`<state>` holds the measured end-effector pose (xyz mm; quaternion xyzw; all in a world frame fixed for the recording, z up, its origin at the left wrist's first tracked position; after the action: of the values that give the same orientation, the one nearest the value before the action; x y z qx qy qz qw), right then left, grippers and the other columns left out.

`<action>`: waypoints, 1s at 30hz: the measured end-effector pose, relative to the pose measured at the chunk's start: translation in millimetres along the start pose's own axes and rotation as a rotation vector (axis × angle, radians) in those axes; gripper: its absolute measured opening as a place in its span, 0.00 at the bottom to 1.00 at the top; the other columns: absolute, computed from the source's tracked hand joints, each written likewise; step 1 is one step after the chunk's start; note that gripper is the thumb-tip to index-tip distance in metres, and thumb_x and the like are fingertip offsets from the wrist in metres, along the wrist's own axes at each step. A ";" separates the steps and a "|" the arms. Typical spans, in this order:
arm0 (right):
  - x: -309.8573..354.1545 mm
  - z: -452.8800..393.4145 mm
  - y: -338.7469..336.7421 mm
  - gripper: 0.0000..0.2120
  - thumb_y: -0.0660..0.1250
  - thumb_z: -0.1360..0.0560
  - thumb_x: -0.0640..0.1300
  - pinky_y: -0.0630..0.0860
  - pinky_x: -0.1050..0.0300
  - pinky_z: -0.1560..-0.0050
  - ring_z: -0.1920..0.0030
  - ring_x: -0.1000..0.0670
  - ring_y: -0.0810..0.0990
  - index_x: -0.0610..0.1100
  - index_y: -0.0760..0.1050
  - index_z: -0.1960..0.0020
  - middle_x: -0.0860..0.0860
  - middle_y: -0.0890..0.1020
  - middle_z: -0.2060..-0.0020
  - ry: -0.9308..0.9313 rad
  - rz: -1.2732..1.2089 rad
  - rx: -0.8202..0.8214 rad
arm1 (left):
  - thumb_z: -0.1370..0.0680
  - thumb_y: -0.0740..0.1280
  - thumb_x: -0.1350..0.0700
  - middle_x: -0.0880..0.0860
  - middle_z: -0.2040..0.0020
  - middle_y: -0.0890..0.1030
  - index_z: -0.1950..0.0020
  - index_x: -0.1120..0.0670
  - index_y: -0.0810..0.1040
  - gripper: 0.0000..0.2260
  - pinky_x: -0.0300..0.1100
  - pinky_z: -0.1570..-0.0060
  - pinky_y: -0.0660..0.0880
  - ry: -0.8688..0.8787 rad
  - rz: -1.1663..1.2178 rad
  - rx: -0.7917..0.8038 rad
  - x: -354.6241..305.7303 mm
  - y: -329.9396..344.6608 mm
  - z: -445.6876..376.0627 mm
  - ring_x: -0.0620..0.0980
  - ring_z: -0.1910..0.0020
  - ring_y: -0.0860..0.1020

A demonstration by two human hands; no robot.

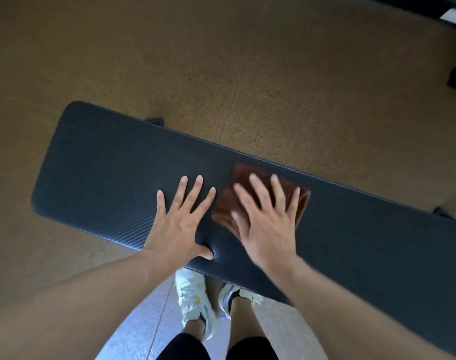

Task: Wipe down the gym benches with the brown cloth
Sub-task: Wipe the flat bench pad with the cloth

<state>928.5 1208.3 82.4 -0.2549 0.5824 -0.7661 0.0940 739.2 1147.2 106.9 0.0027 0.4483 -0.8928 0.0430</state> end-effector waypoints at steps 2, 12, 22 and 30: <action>-3.5 -49.5 -6.9 0.27 0.58 0.18 0.63 0.46 0.23 0.22 0.17 0.35 0.52 0.60 0.63 0.20 0.50 0.61 0.17 0.061 -0.015 0.002 | 0.38 0.71 0.26 0.52 0.18 0.33 0.21 0.44 0.32 0.62 0.70 0.25 0.46 0.003 0.007 0.010 1.0 0.1 -1.5 0.57 0.20 0.31; 8.1 21.5 9.3 0.24 0.58 0.15 0.57 0.51 0.32 0.19 0.16 0.44 0.55 0.56 0.65 0.19 0.53 0.64 0.18 -0.087 -0.025 0.001 | 0.37 0.75 0.31 0.48 0.18 0.32 0.19 0.42 0.37 0.61 0.69 0.25 0.37 0.039 0.170 0.030 4.8 2.6 -1.9 0.53 0.22 0.28; 14.5 16.2 12.8 0.26 0.60 0.16 0.60 0.59 0.25 0.25 0.16 0.40 0.55 0.59 0.63 0.19 0.53 0.62 0.17 -0.435 0.123 0.115 | 0.31 0.75 0.37 0.48 0.19 0.31 0.18 0.47 0.36 0.57 0.59 0.21 0.40 0.173 0.175 -0.036 35.0 -7.3 2.2 0.51 0.21 0.30; 104.2 -84.5 11.7 0.25 0.52 0.14 0.59 0.45 0.30 0.19 0.15 0.42 0.48 0.57 0.59 0.17 0.52 0.58 0.16 0.158 -0.071 -0.006 | 0.23 0.55 0.32 0.54 0.16 0.47 0.18 0.54 0.54 0.40 0.58 0.21 0.50 0.034 0.088 -0.242 174.0 -4.0 18.1 0.53 0.18 0.45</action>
<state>795.7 1230.2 84.5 -0.2142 0.5808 -0.7851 0.0197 566.2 1122.1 113.3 0.0323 0.5527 -0.8294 0.0743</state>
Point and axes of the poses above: each hand's wrist, its own z-axis away from the middle knuckle, its own y-axis out of the palm, x = y × z, the point moved 2 cm from there along -z, towards the middle knuckle
